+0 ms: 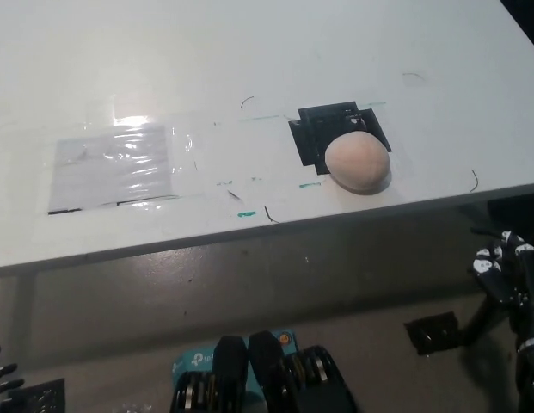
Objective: The robot uses its right hand to grab and squeeze a pink dumpling toy kept on the black mask on the desk
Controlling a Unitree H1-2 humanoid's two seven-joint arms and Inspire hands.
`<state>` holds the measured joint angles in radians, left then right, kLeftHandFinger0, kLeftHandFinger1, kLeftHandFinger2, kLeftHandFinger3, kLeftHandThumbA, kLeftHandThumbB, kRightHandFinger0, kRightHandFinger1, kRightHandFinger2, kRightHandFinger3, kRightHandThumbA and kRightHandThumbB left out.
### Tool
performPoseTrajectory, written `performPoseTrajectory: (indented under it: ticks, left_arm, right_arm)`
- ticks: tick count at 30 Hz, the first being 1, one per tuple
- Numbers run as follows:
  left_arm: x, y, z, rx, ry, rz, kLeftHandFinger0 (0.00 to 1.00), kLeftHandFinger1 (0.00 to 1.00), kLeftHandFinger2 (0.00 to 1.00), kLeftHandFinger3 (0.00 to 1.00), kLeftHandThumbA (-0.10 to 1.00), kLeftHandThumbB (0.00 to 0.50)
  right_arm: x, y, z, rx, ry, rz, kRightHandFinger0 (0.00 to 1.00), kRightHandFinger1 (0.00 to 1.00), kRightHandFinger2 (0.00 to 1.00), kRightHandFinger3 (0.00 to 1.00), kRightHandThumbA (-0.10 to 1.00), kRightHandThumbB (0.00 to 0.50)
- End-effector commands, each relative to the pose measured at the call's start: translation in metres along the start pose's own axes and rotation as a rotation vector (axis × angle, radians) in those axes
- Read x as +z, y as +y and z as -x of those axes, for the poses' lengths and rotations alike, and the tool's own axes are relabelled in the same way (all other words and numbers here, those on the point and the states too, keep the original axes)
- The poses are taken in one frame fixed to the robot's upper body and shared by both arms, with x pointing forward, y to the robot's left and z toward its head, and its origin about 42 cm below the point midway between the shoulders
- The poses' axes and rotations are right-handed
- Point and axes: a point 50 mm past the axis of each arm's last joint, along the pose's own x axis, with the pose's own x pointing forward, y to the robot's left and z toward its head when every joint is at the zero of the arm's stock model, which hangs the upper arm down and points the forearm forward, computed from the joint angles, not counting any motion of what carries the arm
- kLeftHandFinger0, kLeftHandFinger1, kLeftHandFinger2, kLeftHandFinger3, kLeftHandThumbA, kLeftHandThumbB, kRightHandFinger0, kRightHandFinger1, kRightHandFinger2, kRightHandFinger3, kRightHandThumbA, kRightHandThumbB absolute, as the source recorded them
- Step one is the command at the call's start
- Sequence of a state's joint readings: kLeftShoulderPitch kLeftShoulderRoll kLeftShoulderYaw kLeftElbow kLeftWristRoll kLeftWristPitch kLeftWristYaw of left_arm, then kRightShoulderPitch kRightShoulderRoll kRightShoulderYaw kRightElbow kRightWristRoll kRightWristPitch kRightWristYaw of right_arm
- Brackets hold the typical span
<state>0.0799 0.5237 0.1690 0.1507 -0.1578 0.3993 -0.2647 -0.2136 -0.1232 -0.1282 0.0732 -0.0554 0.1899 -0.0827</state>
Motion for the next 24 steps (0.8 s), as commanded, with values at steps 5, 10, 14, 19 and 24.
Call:
performPoseTrajectory:
  ticks: [5,10,14,19,24]
  left_arm:
    - [0.016,0.009,0.002,-0.010,-0.021,0.005,0.72,0.80,0.90,0.93,1.00,0.102]
    - [0.016,0.009,0.003,-0.010,-0.014,-0.004,0.73,0.80,0.89,0.93,1.00,0.101]
    - [0.016,0.009,0.002,-0.006,-0.019,-0.001,0.71,0.79,0.88,0.91,1.00,0.093]
    - [0.018,0.007,0.001,-0.021,-0.017,0.034,0.79,0.83,0.93,0.93,1.00,0.102]
    - [0.019,0.007,0.001,-0.024,-0.015,0.026,0.75,0.81,0.91,0.93,1.00,0.103]
  right_arm:
    - [0.142,0.019,-0.047,0.056,-0.398,0.042,0.09,0.16,0.37,0.73,0.04,0.231]
    - [0.183,0.036,-0.057,0.142,-0.492,0.158,0.26,0.37,0.60,0.97,0.24,0.314]
    - [0.203,0.056,-0.063,0.290,-0.482,0.334,1.00,1.00,1.00,1.00,0.49,0.423]
    - [0.199,0.081,-0.070,0.404,-0.409,0.518,1.00,1.00,1.00,1.00,0.64,0.500]
    - [0.185,0.107,-0.082,0.393,-0.378,0.673,1.00,1.00,1.00,1.00,0.81,0.500]
